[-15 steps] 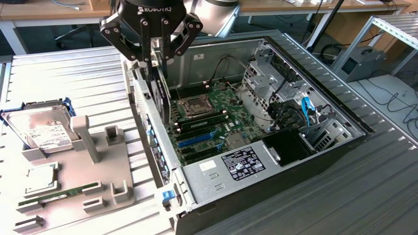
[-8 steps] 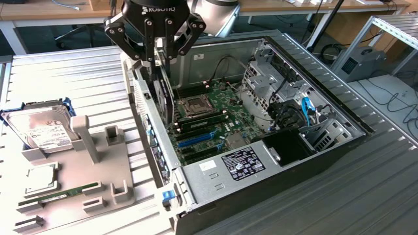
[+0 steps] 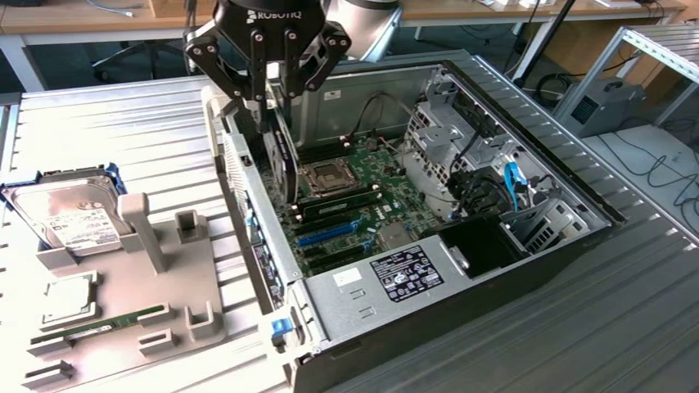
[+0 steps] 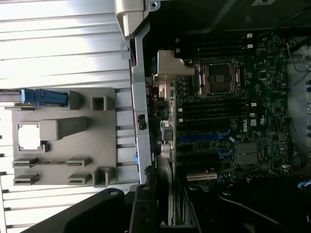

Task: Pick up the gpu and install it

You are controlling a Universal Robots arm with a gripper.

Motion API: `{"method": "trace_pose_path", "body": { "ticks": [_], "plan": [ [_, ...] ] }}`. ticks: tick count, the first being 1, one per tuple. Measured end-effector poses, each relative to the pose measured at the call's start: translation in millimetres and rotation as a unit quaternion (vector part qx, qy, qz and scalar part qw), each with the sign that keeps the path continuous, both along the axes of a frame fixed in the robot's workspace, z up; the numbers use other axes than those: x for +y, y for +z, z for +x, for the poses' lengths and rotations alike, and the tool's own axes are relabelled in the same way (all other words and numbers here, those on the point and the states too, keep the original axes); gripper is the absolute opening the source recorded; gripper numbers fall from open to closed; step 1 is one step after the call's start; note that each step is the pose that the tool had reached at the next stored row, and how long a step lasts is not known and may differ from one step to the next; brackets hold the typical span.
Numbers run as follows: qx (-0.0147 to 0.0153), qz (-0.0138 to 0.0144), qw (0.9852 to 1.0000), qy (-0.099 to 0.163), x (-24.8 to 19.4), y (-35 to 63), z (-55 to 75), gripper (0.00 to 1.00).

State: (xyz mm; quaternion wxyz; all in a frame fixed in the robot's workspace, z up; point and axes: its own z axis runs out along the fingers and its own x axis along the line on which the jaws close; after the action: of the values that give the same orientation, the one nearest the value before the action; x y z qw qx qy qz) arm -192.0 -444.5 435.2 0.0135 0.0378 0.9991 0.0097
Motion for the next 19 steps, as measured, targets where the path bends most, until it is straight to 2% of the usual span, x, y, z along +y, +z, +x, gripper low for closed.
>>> {"method": "trace_pose_path", "body": {
  "ticks": [19],
  "plan": [
    [0.0000, -0.0018, 1.0000, 0.000, 5.6, -2.1, 17.7, 0.26]
  ]
}}
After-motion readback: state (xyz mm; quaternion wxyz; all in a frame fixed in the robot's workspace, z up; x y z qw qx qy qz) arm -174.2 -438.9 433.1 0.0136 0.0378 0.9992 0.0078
